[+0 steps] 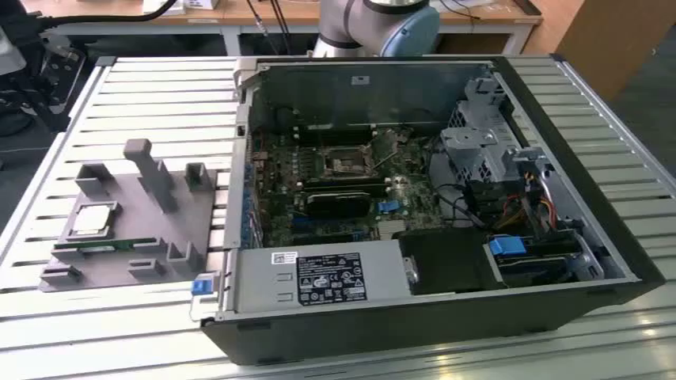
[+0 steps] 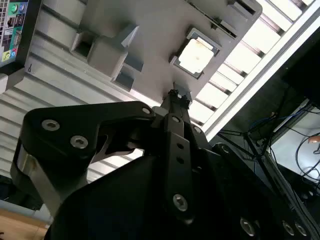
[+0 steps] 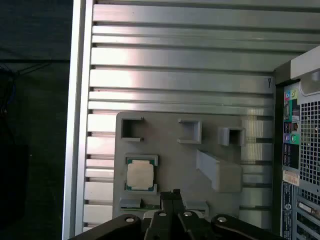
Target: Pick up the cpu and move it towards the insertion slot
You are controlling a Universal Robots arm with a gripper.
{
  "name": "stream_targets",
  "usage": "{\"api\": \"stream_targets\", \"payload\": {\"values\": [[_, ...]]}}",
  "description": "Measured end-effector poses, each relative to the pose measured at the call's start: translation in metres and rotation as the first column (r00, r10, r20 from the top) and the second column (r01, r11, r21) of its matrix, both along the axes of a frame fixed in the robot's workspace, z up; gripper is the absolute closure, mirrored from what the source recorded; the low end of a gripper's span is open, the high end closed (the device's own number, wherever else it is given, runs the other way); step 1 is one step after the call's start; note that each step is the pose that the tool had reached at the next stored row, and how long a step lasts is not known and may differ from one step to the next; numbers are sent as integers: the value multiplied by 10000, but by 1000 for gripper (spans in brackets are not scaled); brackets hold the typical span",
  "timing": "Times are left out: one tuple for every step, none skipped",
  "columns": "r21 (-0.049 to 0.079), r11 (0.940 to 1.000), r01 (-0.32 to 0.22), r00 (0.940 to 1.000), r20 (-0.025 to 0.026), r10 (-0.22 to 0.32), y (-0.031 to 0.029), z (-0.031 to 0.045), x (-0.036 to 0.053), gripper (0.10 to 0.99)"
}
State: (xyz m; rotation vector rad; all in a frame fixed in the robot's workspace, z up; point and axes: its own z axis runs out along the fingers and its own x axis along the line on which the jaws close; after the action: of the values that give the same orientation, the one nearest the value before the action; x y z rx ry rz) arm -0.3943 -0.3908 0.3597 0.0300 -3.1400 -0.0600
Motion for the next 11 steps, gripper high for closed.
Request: {"api": "stream_targets", "payload": {"values": [[0, 10000, 0, 10000, 1, 0, 0, 0, 0, 980], [0, 10000, 0, 10000, 1, 0, 0, 0, 0, 980], [0, 10000, 0, 10000, 0, 0, 0, 0, 0, 980], [0, 10000, 0, 10000, 0, 0, 0, 0, 0, 980], [0, 10000, 0, 10000, 0, 0, 0, 0, 0, 980], [0, 10000, -1, 10000, 0, 1, 0, 0, -1, 980], [0, 10000, 0, 10000, 0, 0, 0, 0, -3, 980], [0, 10000, 0, 10000, 1, 0, 0, -2, -6, 980], [0, 10000, 1, 10000, 1, -1, 0, -4, -10, 980], [-1, 10000, 1, 10000, 0, -1, 0, -6, -17, 980], [0, 10000, 2, 10000, 0, -2, 0, -9, -26, 980]]}}
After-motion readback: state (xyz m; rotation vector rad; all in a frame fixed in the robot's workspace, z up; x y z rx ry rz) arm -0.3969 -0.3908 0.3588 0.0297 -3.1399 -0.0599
